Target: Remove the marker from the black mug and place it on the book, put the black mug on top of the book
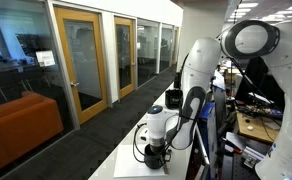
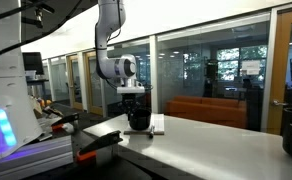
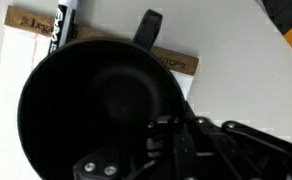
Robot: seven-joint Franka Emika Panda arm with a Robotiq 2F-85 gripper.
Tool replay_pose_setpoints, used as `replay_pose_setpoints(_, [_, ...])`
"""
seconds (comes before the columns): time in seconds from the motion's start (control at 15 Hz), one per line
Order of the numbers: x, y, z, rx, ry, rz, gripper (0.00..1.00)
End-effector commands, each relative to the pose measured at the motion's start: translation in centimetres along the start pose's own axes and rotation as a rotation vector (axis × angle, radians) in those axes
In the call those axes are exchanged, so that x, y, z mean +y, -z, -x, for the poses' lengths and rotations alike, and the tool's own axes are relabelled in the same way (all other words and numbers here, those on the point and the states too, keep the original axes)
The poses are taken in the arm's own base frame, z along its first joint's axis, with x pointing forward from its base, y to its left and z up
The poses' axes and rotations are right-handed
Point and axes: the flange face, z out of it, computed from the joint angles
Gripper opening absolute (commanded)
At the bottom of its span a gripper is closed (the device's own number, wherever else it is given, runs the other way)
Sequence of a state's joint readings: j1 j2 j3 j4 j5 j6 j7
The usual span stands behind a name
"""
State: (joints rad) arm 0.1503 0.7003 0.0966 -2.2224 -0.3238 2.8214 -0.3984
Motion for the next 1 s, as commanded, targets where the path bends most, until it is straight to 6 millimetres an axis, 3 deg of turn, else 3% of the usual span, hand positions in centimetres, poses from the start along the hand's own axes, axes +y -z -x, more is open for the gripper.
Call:
replay_pose_setpoints(0.0, [0.4, -0.1, -0.3, -0.022, 0.001, 0.020, 0.30])
replay_pose_setpoints(0.67, [0.4, 0.6, -0.2, -0.014, -0.007, 0.023, 0.98])
replay_pose_setpoints(0.93, [0.8, 3.1, -0.5, 0.004, -0.041, 0.053, 1.00])
